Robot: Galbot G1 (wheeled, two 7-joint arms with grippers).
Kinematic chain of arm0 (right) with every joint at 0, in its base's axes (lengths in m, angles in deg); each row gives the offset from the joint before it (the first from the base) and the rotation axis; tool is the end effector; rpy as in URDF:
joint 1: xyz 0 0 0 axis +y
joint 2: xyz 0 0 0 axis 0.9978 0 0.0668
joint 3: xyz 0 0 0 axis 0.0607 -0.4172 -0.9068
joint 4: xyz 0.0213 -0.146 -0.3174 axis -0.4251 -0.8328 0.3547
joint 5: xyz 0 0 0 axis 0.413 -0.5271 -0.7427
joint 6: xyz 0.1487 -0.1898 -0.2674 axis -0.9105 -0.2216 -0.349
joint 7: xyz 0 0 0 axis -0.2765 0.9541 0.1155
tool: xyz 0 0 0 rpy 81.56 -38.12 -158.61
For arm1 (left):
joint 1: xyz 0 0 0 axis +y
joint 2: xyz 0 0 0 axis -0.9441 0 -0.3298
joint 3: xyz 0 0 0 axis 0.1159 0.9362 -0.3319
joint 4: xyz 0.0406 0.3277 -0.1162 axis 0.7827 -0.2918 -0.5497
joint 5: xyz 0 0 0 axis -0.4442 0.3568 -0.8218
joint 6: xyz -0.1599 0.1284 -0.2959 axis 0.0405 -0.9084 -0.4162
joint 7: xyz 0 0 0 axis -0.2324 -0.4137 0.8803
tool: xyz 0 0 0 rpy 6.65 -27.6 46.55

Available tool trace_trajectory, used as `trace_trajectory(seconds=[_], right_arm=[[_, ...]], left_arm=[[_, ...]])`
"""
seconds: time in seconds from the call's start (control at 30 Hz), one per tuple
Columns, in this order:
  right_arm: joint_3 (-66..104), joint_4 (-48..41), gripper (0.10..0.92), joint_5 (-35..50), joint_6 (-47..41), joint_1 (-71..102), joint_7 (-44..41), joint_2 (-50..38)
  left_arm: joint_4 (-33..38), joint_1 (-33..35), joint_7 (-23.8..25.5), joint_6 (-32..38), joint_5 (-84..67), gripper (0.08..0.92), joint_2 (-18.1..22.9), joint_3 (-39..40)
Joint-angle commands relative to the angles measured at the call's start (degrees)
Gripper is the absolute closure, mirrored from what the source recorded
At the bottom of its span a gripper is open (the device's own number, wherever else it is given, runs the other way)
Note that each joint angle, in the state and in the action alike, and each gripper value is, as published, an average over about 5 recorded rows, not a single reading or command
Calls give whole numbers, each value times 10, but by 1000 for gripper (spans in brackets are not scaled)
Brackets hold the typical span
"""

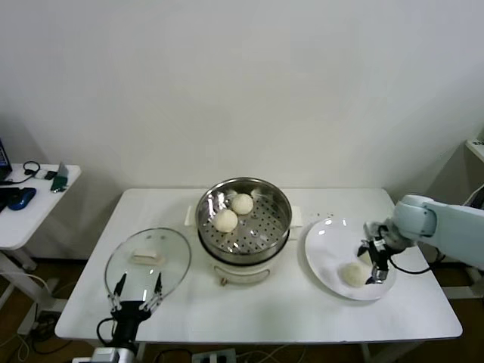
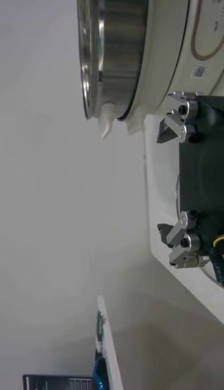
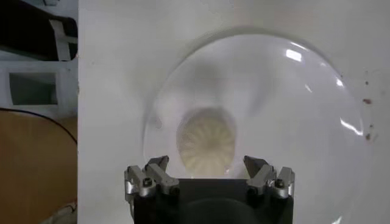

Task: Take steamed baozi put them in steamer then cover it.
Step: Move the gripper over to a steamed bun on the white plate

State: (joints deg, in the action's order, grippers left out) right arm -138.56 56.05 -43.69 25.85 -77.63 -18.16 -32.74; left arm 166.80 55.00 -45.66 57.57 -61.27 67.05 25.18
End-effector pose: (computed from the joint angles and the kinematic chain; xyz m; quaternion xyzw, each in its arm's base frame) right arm 0.4670 -0.1780 -0.2212 0.4849 -0.5518 0.4848 0.4747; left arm 0.1411 0.0602 -0.3744 0.0313 -0.9969 -0.0304 0.0655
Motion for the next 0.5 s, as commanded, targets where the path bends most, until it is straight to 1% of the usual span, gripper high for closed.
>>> trace_trajectory(seconds=[0.03, 0.2, 0.37, 0.5], right_arm=[[75, -32, 203, -30, -11, 104, 26, 18], [84, -38, 212, -28, -9, 103, 28, 27], [77, -33, 268, -26, -4, 88, 19, 27], [44, -28, 319, -20, 11, 36, -2, 24]], left_arm=[[0, 0, 0, 0, 0, 177, -1, 0], [-1, -1, 0, 0, 0, 177, -2, 1], [1, -1, 0, -1, 1, 177, -1, 1], [3, 1, 0, 0, 1, 177, -1, 1]])
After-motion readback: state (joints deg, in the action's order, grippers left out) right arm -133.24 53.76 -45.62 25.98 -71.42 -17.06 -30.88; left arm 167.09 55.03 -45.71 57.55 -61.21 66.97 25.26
